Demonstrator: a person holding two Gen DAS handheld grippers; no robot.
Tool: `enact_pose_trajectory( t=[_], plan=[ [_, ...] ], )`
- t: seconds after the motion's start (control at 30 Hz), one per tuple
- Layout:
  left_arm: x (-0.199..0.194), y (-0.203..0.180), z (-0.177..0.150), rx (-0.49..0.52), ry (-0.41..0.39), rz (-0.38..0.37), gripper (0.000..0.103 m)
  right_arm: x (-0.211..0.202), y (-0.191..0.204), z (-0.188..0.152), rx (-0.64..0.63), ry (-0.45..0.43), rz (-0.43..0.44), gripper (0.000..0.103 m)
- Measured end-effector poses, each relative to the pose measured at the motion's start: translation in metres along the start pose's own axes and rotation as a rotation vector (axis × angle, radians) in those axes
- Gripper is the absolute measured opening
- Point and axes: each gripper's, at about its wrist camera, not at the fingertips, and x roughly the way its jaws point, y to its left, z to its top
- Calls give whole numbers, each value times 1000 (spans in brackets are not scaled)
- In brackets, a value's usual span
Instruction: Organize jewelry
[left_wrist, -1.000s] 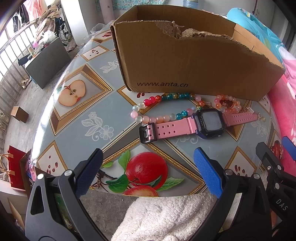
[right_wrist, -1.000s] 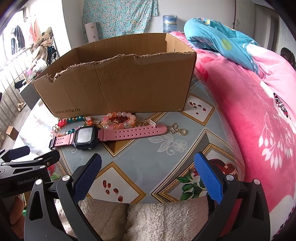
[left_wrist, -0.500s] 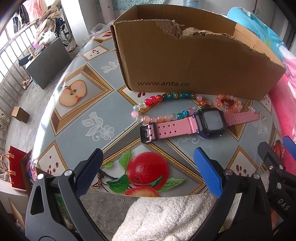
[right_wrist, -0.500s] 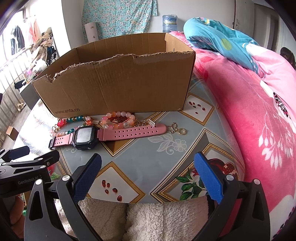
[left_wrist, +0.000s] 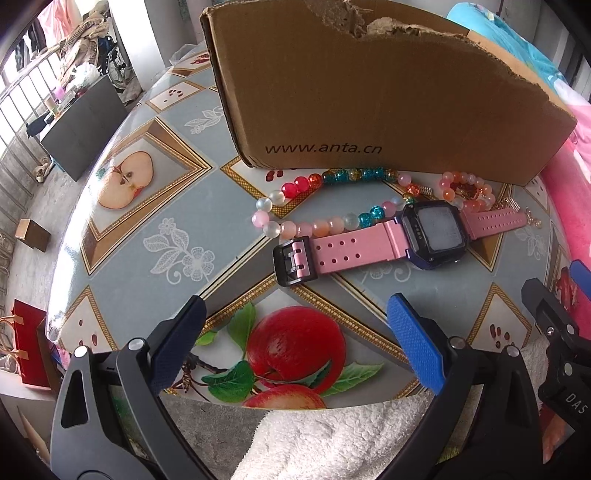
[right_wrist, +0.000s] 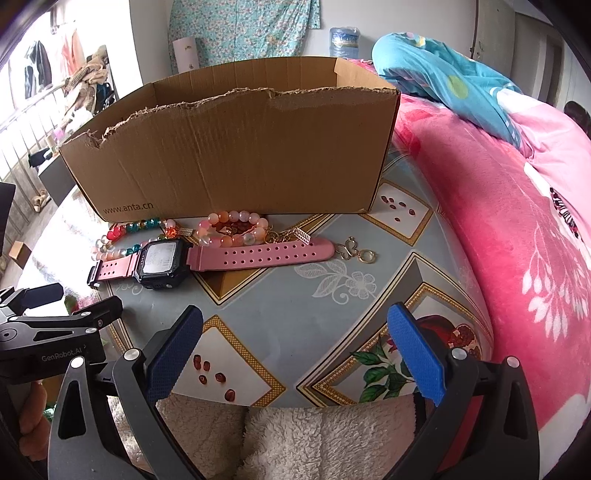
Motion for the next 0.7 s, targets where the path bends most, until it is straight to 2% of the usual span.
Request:
enact_pose_trajectory(
  t=[0.33,0.5,0.7],
  plan=[
    [6,4,2,67,-28,-45,95,18,13,-10,-124,5,3,98],
    [6,4,2,75,-36,-49,95,16,11,-12,-139,-21,47,98],
    [3,4,-8,69,-116,-44,96,-3,18,3,-256,-133,124,98]
  ],
)
